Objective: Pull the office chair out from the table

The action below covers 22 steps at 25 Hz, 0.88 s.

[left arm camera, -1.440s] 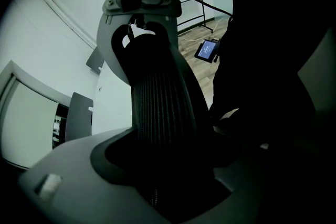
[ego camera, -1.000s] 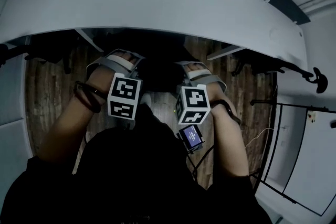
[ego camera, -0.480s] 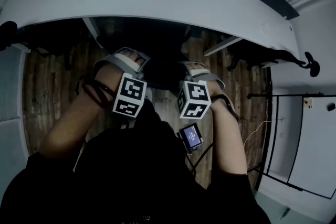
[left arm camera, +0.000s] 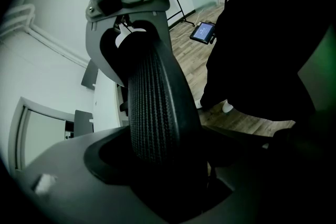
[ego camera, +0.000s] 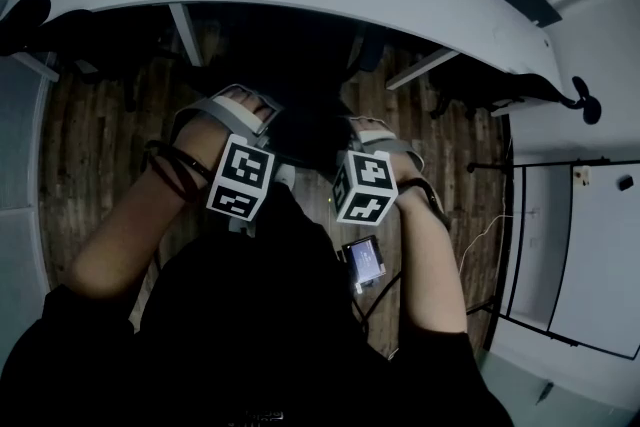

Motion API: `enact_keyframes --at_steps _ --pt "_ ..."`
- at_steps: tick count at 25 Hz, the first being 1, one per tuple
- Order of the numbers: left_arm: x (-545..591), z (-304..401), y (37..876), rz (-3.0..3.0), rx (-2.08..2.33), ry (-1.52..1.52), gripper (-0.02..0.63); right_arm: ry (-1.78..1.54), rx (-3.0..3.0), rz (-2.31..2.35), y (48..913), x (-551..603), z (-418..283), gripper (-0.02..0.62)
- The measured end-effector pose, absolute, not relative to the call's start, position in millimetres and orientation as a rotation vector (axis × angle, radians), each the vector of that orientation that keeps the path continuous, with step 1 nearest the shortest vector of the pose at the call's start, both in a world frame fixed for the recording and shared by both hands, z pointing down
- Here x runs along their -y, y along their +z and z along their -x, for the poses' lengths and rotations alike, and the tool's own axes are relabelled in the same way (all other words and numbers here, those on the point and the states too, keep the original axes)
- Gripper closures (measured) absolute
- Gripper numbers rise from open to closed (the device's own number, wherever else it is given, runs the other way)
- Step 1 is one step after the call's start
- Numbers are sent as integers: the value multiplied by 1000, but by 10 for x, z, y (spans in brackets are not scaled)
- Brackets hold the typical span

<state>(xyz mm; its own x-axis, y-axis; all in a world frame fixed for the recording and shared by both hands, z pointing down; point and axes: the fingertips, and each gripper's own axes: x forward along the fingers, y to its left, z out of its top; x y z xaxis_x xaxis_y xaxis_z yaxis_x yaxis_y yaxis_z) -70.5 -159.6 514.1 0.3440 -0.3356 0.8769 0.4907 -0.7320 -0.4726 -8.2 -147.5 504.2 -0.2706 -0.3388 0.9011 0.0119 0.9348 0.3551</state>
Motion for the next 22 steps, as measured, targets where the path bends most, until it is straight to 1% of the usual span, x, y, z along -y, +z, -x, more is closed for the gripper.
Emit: enact_keyframes --at_steps 10,12,18,21,22 --pt "921 706 5145 1843 57 -1444 209 -333 1790 -176 5095 767 43 259" --pt "839 717 5194 1790 42 -1453 190 -345 1780 -171 5136 685 4 259" --pt "578 472 5192 1799 9 -1449 207 -362 1778 -164 5129 402 -212 259" --pt "419 411 5229 1733 -32 -1428 205 -381 1771 -158 5156 245 -297 259" --pt "355 383 5234 1703 -35 -1426 193 -384 1774 -158 5145 180 -337 258"
